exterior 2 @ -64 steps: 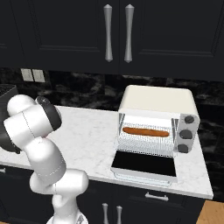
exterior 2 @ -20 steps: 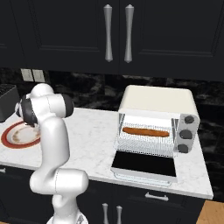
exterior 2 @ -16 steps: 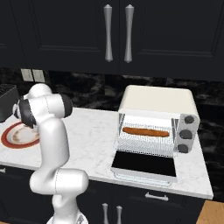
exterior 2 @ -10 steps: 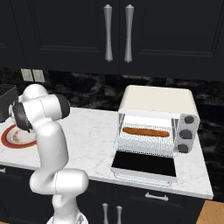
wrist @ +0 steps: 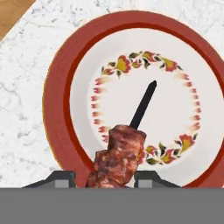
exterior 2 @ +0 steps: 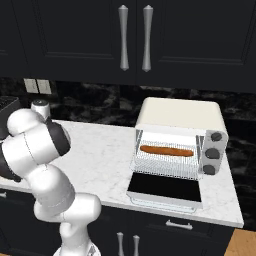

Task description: Pick up the kebab skewer and baguette bread, and place them inside the toaster oven. Close the toaster oven door and start by setting the timer.

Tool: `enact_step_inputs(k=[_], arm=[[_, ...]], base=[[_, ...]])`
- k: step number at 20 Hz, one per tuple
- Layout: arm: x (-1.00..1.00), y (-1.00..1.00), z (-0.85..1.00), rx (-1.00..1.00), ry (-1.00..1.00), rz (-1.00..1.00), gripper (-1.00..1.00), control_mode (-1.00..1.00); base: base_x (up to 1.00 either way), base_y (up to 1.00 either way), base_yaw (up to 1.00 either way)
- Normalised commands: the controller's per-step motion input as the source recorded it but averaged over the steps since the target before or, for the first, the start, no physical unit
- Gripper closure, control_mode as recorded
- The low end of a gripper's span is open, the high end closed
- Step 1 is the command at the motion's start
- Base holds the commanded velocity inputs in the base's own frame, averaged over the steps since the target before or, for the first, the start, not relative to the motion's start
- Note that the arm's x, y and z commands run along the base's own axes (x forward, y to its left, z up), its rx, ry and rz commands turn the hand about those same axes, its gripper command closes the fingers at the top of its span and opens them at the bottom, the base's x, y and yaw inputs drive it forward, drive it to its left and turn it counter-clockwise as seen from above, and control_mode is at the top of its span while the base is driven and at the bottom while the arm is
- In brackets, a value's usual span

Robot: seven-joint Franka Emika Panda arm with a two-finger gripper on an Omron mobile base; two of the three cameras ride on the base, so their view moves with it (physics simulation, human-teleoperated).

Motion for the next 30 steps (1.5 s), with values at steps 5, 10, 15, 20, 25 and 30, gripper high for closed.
enact_step_inputs(k=[5,10,15,20,25,30], arm=[[-0.58,-0.95,0.51,0.0,-0.07,0.0,1.0,-1.0],[-0.39,-1.0,0.34,0.0,-0.04,0.0,1.0,-1.0],[-0.22,-1.0,0.32,0.01,-0.01,0.0,1.0,-1.0],[-0.01,-1.0,0.26,0.03,0.05,-0.02,1.0,-1.0],[0.0,-1.0,0.17,0.0,0.04,0.0,1.0,-1.0],[0.0,-1.0,0.19,0.02,0.0,0.0,1.0,-1.0]], base=[[0.0,0.0,0.0],[0.0,0.0,0.0],[0.0,0.0,0.0],[0.0,0.0,0.0],[0.0,0.0,0.0],[0.0,0.0,0.0]])
